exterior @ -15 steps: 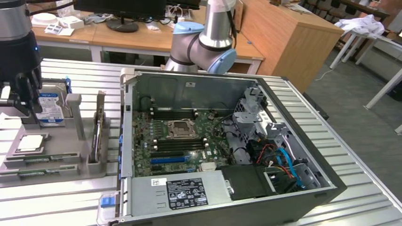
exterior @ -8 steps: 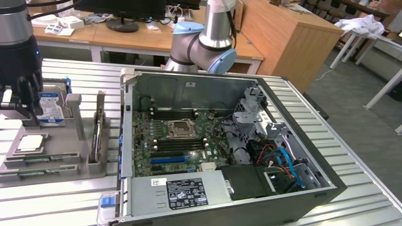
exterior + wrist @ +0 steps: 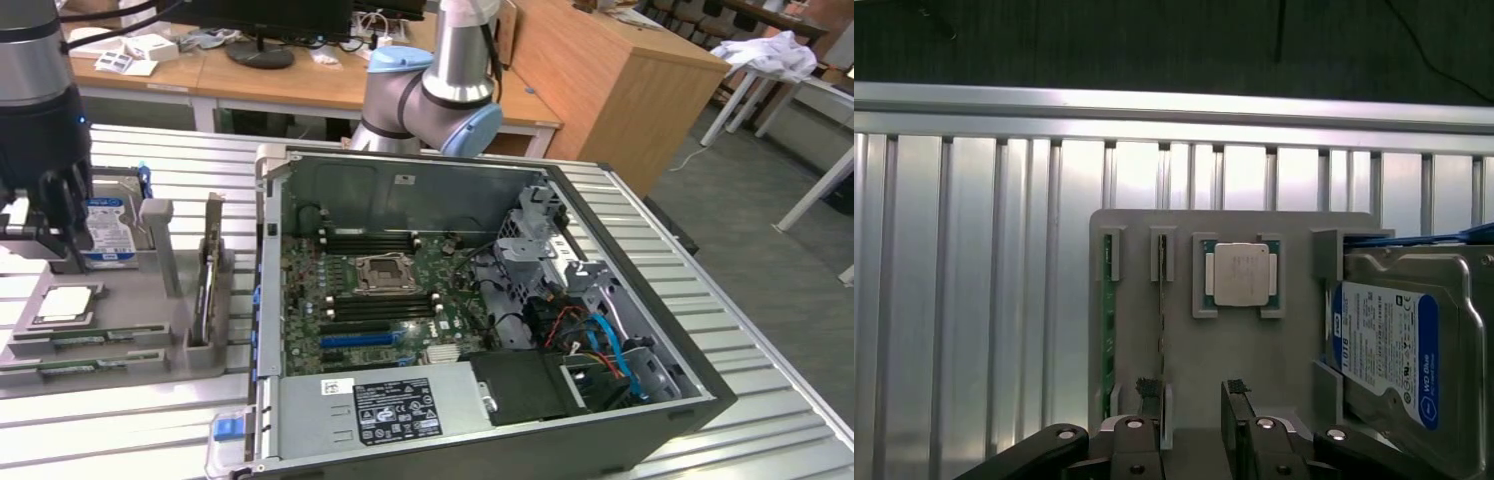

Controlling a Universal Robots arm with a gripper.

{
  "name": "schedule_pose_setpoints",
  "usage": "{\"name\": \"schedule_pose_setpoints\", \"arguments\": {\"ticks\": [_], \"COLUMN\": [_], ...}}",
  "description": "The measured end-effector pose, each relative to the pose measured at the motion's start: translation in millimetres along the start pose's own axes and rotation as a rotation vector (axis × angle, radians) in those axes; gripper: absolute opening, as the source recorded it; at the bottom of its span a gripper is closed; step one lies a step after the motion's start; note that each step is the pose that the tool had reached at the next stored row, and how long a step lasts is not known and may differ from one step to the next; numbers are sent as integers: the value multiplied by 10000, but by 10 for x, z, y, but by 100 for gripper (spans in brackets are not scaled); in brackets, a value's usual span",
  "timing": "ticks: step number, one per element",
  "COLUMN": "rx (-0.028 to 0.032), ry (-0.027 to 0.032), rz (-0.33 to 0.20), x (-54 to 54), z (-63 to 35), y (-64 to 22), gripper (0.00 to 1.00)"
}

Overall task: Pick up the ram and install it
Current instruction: 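Pick up the ram and move it above insertion slot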

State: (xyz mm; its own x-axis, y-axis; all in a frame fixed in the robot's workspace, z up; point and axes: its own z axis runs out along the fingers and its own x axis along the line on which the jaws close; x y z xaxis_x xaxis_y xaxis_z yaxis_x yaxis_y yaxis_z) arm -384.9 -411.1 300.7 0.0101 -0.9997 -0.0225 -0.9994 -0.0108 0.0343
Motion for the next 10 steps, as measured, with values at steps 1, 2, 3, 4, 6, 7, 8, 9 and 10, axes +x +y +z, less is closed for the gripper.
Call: {"name": "schedule_pose_setpoints", "arguments": {"ticks": [1, 2, 3, 4, 6, 7, 8, 9, 10], "rx": [1, -1, -2, -3, 0, 0, 1, 4, 2], "ry": [0, 1, 2, 2, 0, 0, -1, -2, -1], "rz": [0, 0, 0, 0, 0, 0, 1, 1, 1], "x": [0, 0, 0, 0, 0, 0, 2, 9, 20], "z": [6, 9, 9, 9, 11, 11, 12, 14, 12], "y": [0, 0, 0, 0, 0, 0, 0, 0, 1], "gripper": [37, 37, 37, 37, 37, 37, 37, 37, 37]}}
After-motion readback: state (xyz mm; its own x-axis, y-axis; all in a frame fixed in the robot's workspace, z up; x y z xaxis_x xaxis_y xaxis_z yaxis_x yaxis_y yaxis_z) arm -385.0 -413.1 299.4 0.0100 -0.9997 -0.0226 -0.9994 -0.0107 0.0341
